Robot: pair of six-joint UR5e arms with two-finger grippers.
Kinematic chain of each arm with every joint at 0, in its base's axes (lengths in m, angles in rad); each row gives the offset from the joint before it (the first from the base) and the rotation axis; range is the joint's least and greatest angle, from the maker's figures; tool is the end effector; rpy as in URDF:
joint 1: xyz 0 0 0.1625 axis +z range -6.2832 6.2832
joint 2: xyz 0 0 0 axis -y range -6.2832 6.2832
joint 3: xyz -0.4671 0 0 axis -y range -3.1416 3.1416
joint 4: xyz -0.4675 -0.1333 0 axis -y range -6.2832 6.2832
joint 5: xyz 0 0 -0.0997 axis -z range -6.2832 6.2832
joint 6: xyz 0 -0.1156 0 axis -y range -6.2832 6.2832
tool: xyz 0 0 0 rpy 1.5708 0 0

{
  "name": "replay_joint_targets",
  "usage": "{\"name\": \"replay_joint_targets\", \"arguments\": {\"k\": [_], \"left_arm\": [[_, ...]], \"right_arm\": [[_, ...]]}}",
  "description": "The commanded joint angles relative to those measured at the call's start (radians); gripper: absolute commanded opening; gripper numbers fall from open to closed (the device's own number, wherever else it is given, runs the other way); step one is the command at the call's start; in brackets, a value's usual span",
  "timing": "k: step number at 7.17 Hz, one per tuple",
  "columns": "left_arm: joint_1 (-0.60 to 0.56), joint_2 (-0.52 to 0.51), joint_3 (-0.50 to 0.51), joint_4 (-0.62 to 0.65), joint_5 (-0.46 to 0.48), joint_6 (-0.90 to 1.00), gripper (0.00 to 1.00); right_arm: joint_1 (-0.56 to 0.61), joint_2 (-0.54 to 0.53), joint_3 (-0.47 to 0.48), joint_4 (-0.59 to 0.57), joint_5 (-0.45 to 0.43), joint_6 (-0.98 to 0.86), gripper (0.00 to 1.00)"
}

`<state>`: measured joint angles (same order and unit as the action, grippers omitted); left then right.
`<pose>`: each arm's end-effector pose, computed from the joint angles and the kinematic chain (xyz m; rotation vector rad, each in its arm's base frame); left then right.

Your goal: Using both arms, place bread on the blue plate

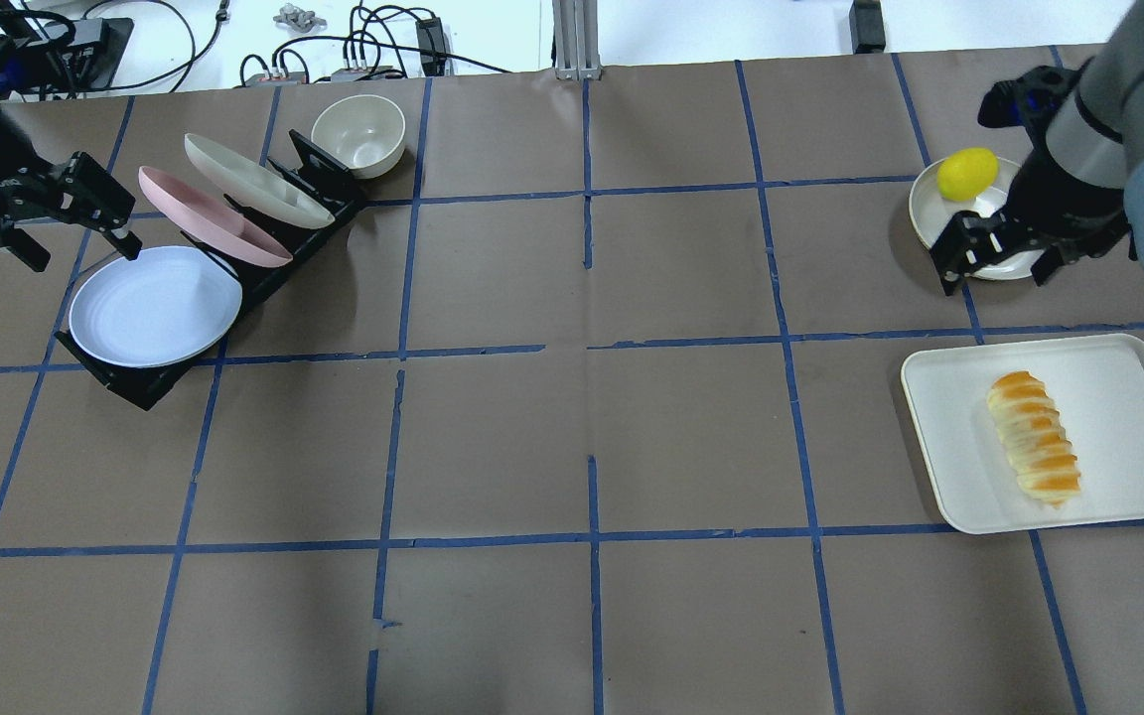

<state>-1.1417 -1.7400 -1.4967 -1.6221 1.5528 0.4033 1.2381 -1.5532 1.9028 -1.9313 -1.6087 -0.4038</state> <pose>0.1373 -0.6254 0.4496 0.0415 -3.0596 -0.1941 -0.0573 -0.5604 0.3550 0.1099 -3.1004 -0.0054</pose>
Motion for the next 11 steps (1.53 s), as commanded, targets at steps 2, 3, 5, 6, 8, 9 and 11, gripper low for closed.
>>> {"name": "replay_joint_targets", "arguments": {"k": [2, 3, 5, 6, 8, 9, 11], "left_arm": [[0.163, -0.155, 0.068, 0.057, 0.0, 0.225, 1.0], [0.195, -0.241, 0.082, 0.185, -0.003, 0.294, 1.0], [0.212, -0.369, 0.12, 0.244, -0.008, 0.298, 1.0], [0.201, -0.409, 0.121, 0.273, -0.008, 0.296, 0.99], [0.201, -0.438, 0.11, 0.294, -0.014, 0.296, 0.88], [0.2, -0.447, 0.11, 0.294, -0.016, 0.296, 0.76], [0.201, -0.458, 0.121, 0.291, -0.061, 0.293, 0.33]], "right_arm": [[-0.19, 0.06, 0.264, -0.309, 0.0, -0.174, 0.89], [-0.199, 0.097, 0.269, -0.317, 0.0, -0.191, 0.89], [-0.244, 0.162, 0.269, -0.348, -0.002, -0.228, 0.89], [-0.244, 0.173, 0.271, -0.35, 0.0, -0.228, 0.89], [-0.244, 0.179, 0.281, -0.353, 0.001, -0.228, 0.89], [-0.244, 0.18, 0.295, -0.362, 0.007, -0.227, 0.86], [-0.244, 0.18, 0.312, -0.397, 0.007, -0.228, 0.54]]}}
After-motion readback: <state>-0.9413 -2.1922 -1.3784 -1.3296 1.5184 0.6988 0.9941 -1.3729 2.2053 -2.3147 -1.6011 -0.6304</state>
